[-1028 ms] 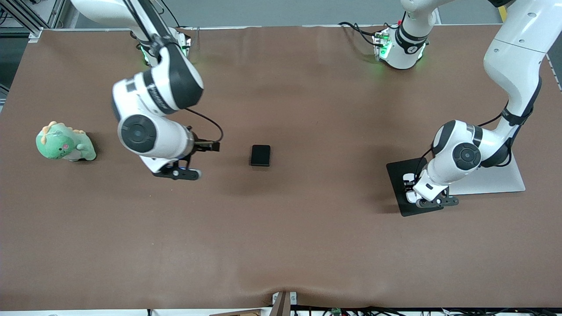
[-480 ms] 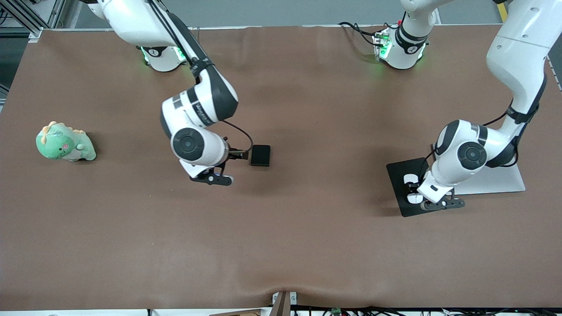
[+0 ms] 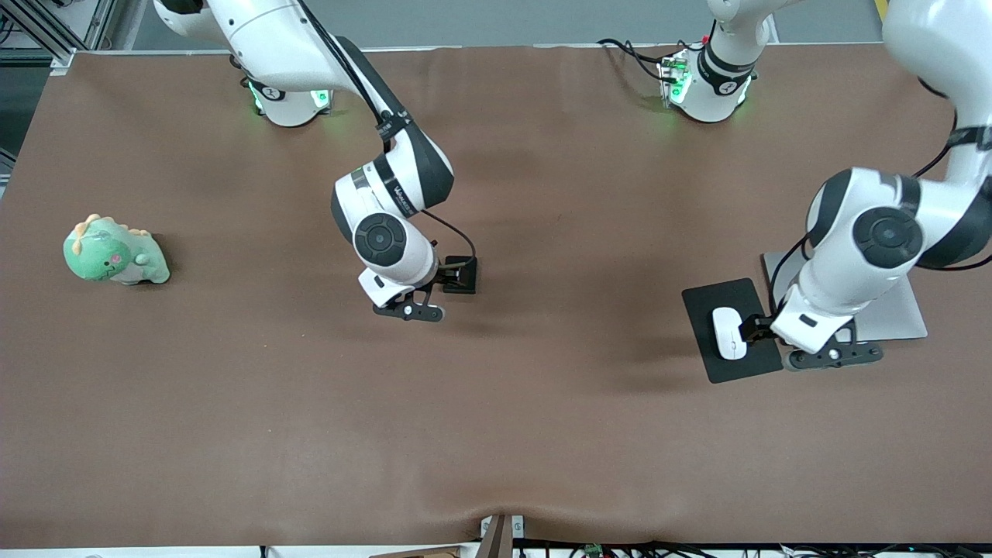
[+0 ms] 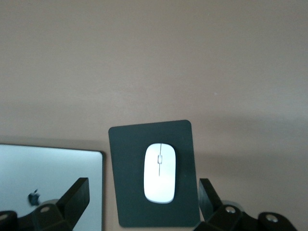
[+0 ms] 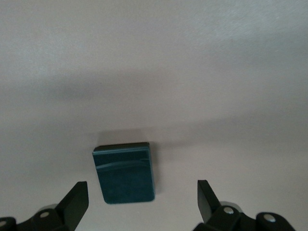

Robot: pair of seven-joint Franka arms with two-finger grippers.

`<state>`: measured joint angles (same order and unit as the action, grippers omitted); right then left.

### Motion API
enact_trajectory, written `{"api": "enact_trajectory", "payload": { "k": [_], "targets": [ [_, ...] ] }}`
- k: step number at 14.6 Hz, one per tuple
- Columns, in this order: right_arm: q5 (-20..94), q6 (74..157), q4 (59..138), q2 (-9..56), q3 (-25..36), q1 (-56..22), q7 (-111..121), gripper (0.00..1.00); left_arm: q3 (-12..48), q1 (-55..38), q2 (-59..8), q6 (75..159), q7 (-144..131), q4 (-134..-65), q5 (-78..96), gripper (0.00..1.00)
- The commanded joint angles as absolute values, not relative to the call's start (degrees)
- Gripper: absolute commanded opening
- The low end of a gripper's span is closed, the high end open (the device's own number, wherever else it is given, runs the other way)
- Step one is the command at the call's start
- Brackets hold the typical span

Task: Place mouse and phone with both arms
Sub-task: 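Release the mouse on the pad while the right gripper grasps the phone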

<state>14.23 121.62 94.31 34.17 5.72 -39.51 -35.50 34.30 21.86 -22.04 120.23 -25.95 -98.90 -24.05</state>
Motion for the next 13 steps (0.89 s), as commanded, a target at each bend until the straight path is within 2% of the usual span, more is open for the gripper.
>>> {"api": "enact_trajectory", "payload": {
  "k": [1, 5, 9, 11, 13],
  "targets": [
    [15.4, 125.3, 95.5, 35.7, 6.2, -41.7, -38.0, 1.0, 37.2, 22.7, -21.7, 111.0, -25.4, -91.1, -22.3, 1.0],
    [15.3, 128.7, 96.7, 37.0, 6.2, -43.3, -40.6, 1.0, 38.8, 22.6, -20.8, 100.6, -19.1, -81.8, -19.9, 1.0],
    [15.3, 133.4, 99.6, 37.3, 6.2, -44.6, -40.8, 1.0, 37.9, 22.2, -15.5, 99.1, -15.3, -80.7, -13.6, 1.0],
    [15.3, 133.5, 99.8, 37.7, 6.3, -45.1, -40.8, 1.0, 35.5, 21.0, -12.7, 97.8, -13.9, -81.2, -10.5, 1.0],
    [15.2, 133.6, 99.7, 38.0, 6.3, -45.5, -41.2, 1.0, 27.2, 14.5, -9.3, 95.8, -11.0, -81.5, -7.5, 1.0]
  ]
}}
